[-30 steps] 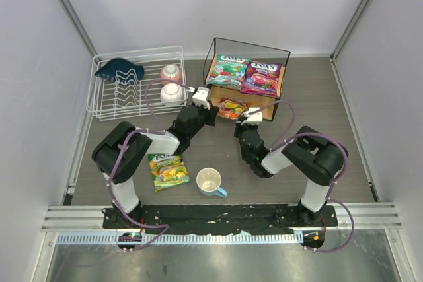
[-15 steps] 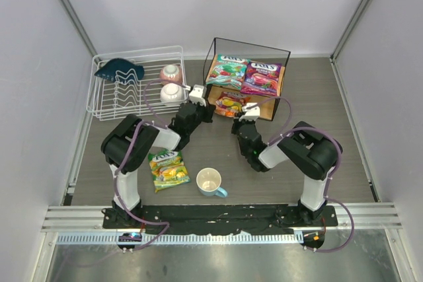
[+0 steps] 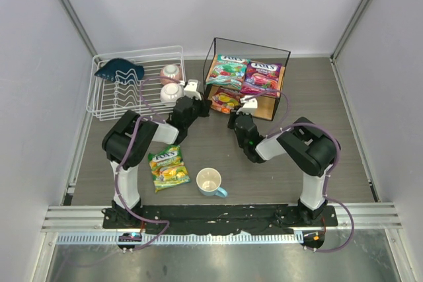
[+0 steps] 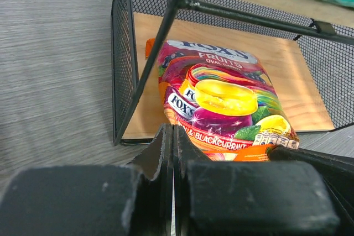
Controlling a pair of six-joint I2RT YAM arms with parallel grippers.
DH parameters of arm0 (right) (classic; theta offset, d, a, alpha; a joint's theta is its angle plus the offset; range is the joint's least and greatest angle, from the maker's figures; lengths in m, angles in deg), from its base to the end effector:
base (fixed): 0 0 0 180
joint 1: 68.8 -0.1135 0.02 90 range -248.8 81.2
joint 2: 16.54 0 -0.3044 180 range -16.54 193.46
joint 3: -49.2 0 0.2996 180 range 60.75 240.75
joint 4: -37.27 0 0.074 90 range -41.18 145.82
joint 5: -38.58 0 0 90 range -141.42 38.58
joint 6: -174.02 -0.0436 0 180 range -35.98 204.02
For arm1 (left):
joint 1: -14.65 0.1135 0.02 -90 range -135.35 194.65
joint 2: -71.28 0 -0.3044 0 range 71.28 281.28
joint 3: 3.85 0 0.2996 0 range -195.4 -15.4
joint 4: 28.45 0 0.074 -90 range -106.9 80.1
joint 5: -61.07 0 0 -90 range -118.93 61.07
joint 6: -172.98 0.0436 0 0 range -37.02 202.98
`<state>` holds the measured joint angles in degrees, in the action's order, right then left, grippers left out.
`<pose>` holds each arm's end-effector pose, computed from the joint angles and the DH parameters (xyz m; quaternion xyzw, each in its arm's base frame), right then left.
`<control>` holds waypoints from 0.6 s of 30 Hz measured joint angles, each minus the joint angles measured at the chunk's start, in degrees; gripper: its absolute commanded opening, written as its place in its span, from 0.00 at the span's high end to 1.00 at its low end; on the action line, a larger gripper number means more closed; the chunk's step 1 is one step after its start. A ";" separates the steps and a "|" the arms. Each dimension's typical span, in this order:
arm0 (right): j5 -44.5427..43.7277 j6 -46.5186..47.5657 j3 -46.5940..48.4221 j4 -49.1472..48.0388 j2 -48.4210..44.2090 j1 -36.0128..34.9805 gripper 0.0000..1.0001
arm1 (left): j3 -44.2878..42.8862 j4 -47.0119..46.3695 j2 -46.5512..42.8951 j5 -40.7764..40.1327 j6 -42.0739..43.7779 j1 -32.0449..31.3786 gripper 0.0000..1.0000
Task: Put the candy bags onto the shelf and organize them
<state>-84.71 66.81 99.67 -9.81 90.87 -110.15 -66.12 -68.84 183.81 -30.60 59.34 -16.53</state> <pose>0.3036 0.2353 0.1339 0.0270 0.7555 0.1104 0.6452 0.3805 -0.2288 0.1441 0.0410 0.7642 -0.2864 0.5765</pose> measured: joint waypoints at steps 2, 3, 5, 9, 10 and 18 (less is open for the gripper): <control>0.57 -0.85 0.59 1.11 0.00 0.46 0.99 | -0.28 0.35 0.13 0.22 -0.22 0.17 1.00; 0.72 -1.11 0.83 1.51 0.00 0.61 0.99 | -0.57 0.63 0.15 0.24 -0.26 0.20 1.00; 1.16 -1.86 1.51 2.86 0.00 1.01 0.99 | -1.36 1.62 0.24 0.24 -0.31 0.24 1.00; 1.75 -3.23 2.64 4.96 0.26 1.90 0.99 | -3.56 3.67 0.74 0.61 -0.35 0.26 1.00; 1.99 -3.82 2.99 5.75 0.42 2.27 0.99 | -4.17 4.33 0.90 0.87 -0.35 0.26 1.00; 3.23 -5.86 5.33 10.49 1.14 3.61 0.99 | -5.62 7.13 1.01 1.53 -0.37 0.26 1.00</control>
<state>-81.48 60.95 105.00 0.68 92.01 -106.54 -71.74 -61.71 184.81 -29.07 58.97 -16.26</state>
